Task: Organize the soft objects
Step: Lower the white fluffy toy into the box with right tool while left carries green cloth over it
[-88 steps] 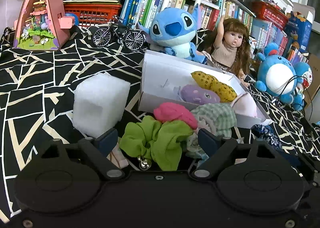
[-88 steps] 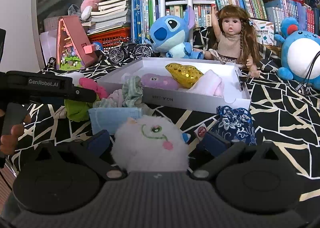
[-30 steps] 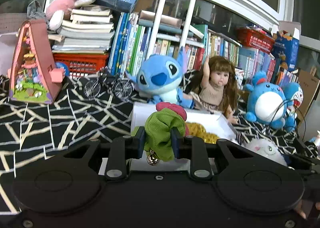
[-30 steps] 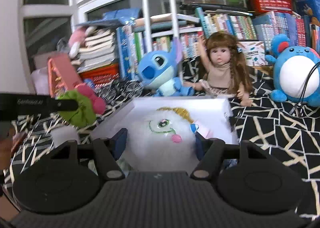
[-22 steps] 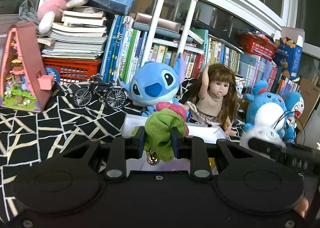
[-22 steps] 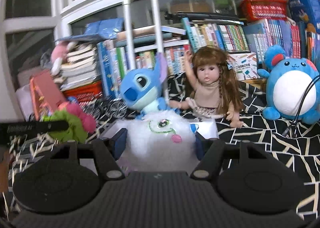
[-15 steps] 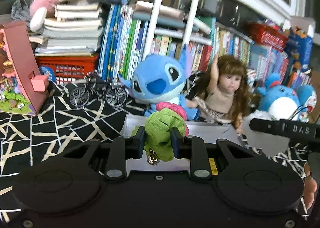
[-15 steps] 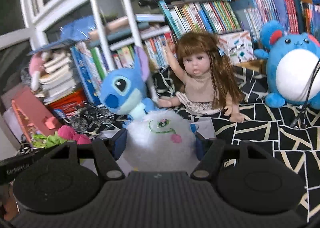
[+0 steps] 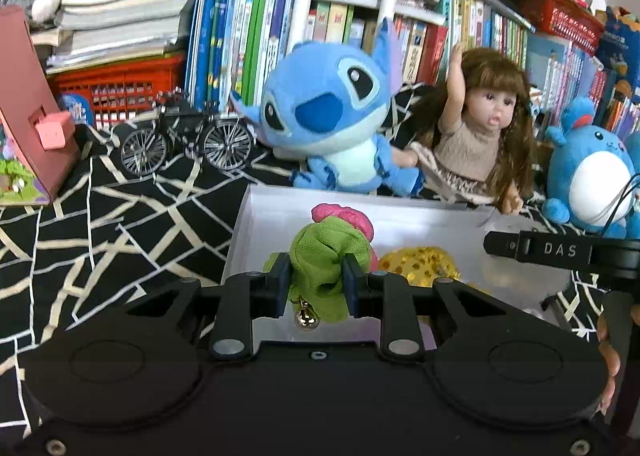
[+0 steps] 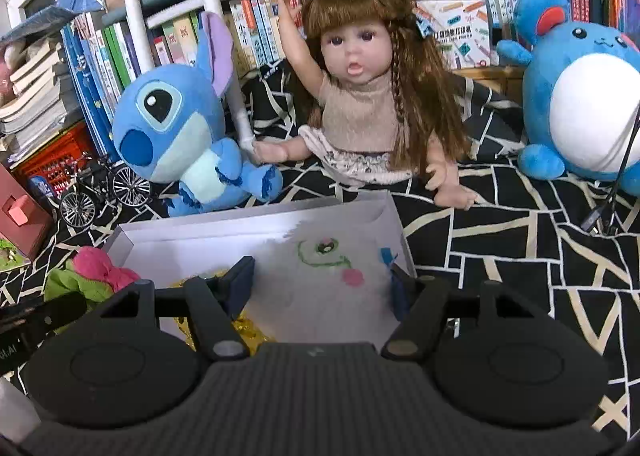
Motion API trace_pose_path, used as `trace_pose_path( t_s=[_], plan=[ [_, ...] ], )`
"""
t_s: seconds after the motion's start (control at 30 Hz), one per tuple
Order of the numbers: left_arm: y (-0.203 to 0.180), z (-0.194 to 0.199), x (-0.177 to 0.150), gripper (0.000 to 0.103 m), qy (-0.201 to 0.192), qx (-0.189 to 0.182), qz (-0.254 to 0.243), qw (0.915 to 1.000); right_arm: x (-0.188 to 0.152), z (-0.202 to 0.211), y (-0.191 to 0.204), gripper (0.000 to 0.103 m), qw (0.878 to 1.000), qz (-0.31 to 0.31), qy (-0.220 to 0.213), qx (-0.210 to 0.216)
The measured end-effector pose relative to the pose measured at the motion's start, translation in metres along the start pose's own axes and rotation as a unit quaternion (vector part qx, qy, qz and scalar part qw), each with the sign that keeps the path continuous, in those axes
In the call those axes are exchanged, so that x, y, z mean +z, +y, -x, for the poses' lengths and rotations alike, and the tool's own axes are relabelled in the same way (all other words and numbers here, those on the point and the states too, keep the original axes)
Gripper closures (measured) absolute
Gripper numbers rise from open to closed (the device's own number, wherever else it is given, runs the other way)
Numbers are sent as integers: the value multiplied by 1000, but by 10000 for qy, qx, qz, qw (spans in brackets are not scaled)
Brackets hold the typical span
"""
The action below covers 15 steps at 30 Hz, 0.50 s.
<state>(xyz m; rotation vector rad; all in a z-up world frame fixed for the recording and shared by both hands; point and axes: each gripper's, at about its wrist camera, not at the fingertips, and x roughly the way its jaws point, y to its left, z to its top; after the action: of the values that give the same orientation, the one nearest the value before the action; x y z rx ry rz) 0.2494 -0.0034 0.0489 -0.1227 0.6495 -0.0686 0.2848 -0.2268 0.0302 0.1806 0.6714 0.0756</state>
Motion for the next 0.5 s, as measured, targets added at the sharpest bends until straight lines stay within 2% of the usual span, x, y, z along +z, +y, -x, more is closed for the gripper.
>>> trace_pose_path(
  t_s=[0.2, 0.5],
  plan=[
    [3, -10, -9, 77, 220, -35, 12, 9998, -4, -7, 3, 33, 9999, 77, 148, -3],
    [0, -10, -14, 76, 256, -54, -86, 9996, -11, -9, 10, 33, 9989, 409, 227, 12]
  ],
)
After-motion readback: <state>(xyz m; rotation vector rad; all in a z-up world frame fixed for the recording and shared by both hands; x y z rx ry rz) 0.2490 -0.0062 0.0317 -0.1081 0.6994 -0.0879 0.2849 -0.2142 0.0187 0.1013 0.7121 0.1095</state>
